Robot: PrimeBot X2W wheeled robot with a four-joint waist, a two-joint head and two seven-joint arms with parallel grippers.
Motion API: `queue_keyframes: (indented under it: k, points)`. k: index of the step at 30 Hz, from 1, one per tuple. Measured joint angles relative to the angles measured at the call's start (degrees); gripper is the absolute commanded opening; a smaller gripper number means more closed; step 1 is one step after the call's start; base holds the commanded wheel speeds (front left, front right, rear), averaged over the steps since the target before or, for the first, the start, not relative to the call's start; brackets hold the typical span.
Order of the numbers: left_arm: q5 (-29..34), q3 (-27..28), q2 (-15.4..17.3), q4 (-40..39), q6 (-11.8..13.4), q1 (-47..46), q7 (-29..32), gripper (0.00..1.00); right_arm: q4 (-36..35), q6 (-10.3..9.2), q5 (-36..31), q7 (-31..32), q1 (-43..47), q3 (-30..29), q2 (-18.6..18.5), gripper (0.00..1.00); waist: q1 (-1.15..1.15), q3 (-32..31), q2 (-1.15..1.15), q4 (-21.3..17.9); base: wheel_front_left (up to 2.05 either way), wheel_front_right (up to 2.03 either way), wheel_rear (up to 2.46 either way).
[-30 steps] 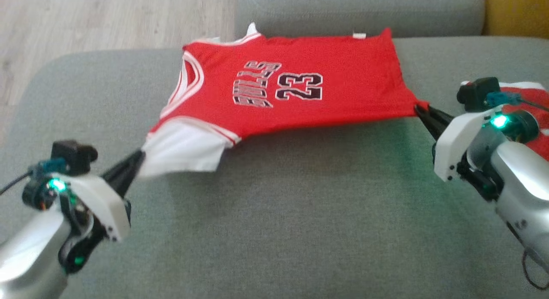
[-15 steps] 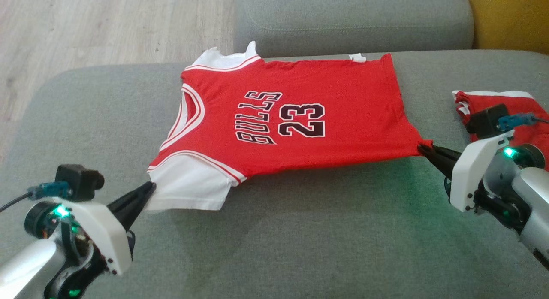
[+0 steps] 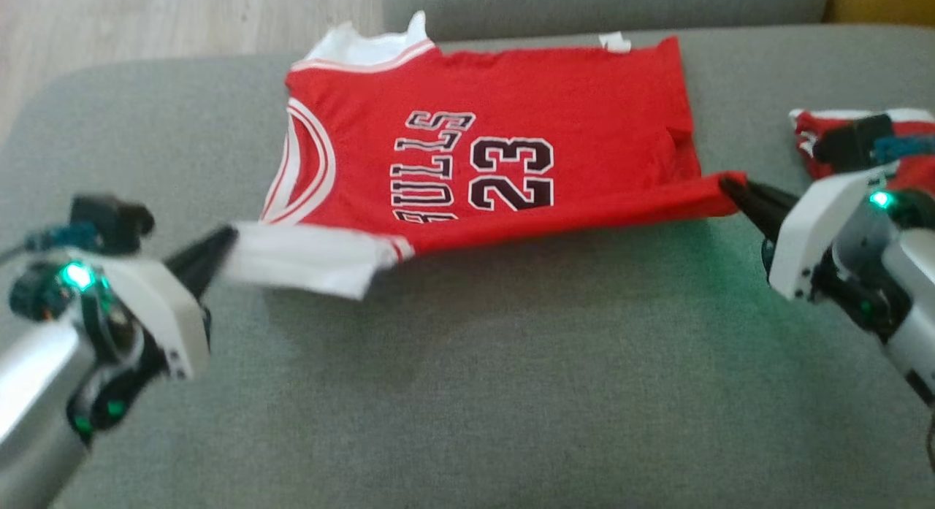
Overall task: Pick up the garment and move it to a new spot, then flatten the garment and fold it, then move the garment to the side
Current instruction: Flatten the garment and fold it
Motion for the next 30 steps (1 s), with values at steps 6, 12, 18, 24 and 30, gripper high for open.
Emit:
queue_keyframes:
  k: [6, 12, 18, 24, 30]
  points:
    - [2.4, -0.1, -2.9, 8.0, -2.3, -9.0, 2.1, 0.0, 2.5, -0.01, -1.1, 0.0, -3.6, -0.2, 2.4, 0.0, 0.0, 3.8, 0.0, -0.6, 0.0, 0.0, 0.0]
    - [6.3, -1.5, -6.2, 16.4, -4.3, -17.8, 3.2, 0.0, 5.7, 0.0, -2.7, 0.1, -7.4, 0.3, 5.2, 0.0, 0.01, 7.2, 0.0, -1.5, 0.0, 0.0, 0.0]
    - [9.6, -3.4, -8.9, 24.2, -5.5, -23.7, 3.0, 0.0, 9.3, 0.0, -4.1, 0.0, -10.5, 1.2, 7.9, 0.0, 0.0, 10.0, 0.0, -2.7, 0.0, 0.0, 0.0]
    - [11.9, -4.8, -12.4, 31.1, -6.0, -27.9, 0.3, 0.86, 12.7, 0.0, -4.5, -1.0, -13.4, 2.1, 9.8, 0.0, 0.0, 12.4, 0.0, -3.6, 0.0, 0.0, 0.0]
    - [13.0, -3.7, -15.9, 36.6, -3.8, -30.0, -8.0, 1.0, 15.5, 0.0, -4.5, -5.5, -14.8, 1.0, 11.1, 1.0, 0.0, 13.0, 0.0, -3.7, 0.0, 0.0, 0.0]
